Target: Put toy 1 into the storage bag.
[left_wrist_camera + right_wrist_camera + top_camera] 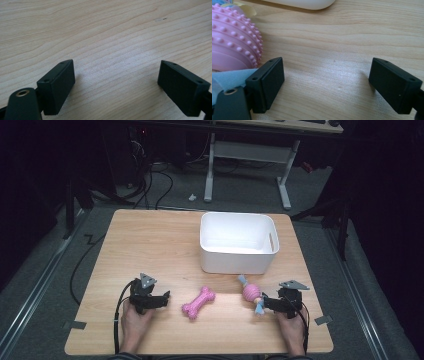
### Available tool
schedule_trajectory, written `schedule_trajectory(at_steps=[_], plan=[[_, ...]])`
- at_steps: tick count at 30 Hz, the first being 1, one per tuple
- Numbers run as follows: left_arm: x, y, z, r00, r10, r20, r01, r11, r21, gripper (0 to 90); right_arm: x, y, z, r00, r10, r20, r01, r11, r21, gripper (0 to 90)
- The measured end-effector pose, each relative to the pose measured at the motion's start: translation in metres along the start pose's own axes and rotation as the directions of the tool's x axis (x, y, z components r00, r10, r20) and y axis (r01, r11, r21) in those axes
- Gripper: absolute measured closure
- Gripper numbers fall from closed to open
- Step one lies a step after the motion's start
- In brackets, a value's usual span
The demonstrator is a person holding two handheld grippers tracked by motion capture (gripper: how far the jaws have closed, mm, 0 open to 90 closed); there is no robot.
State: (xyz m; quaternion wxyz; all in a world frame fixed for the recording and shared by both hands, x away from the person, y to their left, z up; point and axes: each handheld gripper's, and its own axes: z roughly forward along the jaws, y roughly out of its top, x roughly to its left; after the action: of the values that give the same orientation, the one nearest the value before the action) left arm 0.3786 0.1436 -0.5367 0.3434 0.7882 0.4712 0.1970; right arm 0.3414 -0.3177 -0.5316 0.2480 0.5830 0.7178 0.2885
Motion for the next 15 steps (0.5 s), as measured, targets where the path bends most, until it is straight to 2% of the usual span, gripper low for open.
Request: schedule_trajectory(at_steps=[15], plan=[[-0.0007, 0.0001, -0.0003, 0.9999, 0.01, 0.006, -0.01, 0.9999, -0.005, 16.9, 0.0003, -0.001, -0.0012, 0.9999, 0.011, 0.01, -0.011, 1.0, -0.004, 15.2]])
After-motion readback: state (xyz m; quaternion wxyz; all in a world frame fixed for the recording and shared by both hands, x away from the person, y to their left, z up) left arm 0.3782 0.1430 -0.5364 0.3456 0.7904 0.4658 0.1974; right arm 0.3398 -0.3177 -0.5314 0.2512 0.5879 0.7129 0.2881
